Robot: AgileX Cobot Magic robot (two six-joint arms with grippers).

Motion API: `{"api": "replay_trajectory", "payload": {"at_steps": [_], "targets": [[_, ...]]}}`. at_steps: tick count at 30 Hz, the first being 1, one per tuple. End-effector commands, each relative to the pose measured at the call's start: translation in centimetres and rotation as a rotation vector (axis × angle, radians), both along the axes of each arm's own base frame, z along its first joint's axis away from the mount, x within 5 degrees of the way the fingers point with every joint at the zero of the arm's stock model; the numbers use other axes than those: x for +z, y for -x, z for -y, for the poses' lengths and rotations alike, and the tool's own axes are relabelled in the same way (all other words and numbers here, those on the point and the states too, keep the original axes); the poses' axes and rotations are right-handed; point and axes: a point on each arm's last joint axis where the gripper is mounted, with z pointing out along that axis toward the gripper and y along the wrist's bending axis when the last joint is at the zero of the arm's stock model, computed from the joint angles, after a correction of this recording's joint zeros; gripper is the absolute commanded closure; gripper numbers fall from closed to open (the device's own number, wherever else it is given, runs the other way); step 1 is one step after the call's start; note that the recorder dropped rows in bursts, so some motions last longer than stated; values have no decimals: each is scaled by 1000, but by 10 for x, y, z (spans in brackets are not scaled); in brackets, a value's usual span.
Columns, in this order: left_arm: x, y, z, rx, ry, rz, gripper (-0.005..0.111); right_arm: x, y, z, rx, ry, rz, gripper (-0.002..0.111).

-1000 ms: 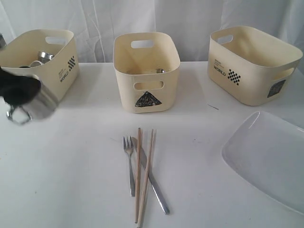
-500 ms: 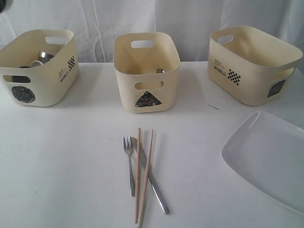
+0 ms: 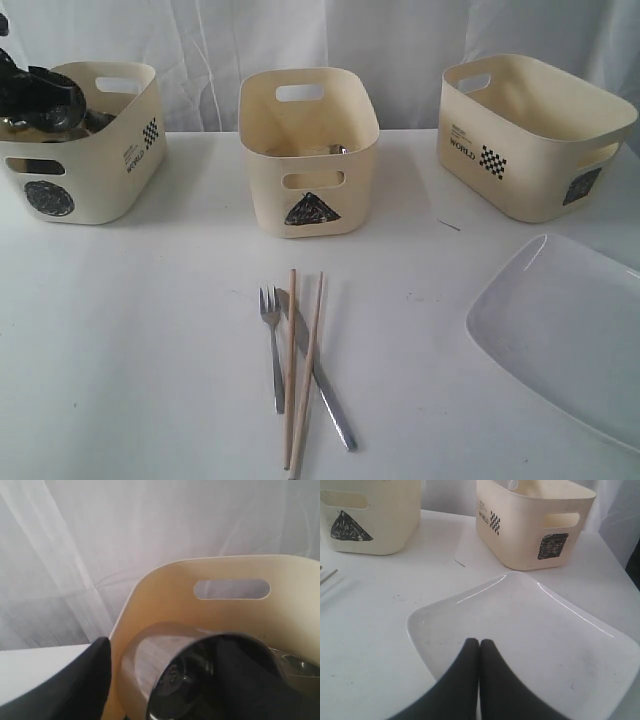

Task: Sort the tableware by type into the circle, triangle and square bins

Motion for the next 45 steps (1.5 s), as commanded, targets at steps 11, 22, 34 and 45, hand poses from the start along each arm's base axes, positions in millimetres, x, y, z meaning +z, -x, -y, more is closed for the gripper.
{"api": "replay_trajectory", "payload": {"at_steps": [11,22,34,45], "targets": [[98,72,-8,128,-43,-280,61,0,0,0,-2,2,12,108],[181,192,-3,173,9,-230,106,0,0,0,-2,2,12,108],[144,386,12,150,30,51,106,0,0,0,-2,2,12,108],[73,444,22,187,201,-634,106,0,0,0,-2,2,12,108]]}}
